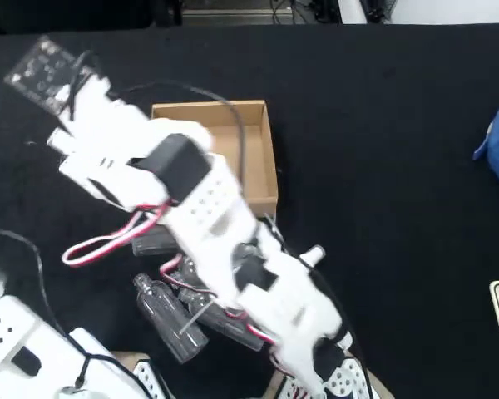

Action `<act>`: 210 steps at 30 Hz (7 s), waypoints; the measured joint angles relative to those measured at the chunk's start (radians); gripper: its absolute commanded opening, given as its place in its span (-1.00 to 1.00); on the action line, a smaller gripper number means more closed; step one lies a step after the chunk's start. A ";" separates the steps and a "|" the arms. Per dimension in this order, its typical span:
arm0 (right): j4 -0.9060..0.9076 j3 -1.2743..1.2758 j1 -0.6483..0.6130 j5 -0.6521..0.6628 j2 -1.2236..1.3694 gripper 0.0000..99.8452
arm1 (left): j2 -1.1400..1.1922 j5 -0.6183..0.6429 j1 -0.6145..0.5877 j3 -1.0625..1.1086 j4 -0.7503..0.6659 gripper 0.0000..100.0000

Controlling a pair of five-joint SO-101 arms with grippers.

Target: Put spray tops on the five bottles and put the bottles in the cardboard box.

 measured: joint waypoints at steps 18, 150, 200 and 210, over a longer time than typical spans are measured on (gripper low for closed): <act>-0.086 0.578 0.379 -0.098 -0.818 -0.98 | -0.324 0.186 0.701 -0.110 0.068 -0.94; -1.593 2.885 0.896 -0.310 -1.741 -0.93 | 0.557 0.190 1.117 0.164 -1.316 -0.93; -1.593 2.885 0.875 -0.242 -1.741 -0.93 | 1.640 0.192 1.031 -0.192 -2.104 -0.94; -1.593 2.885 0.875 -0.242 -1.741 -0.93 | 1.640 0.190 1.013 -0.233 -2.024 -0.93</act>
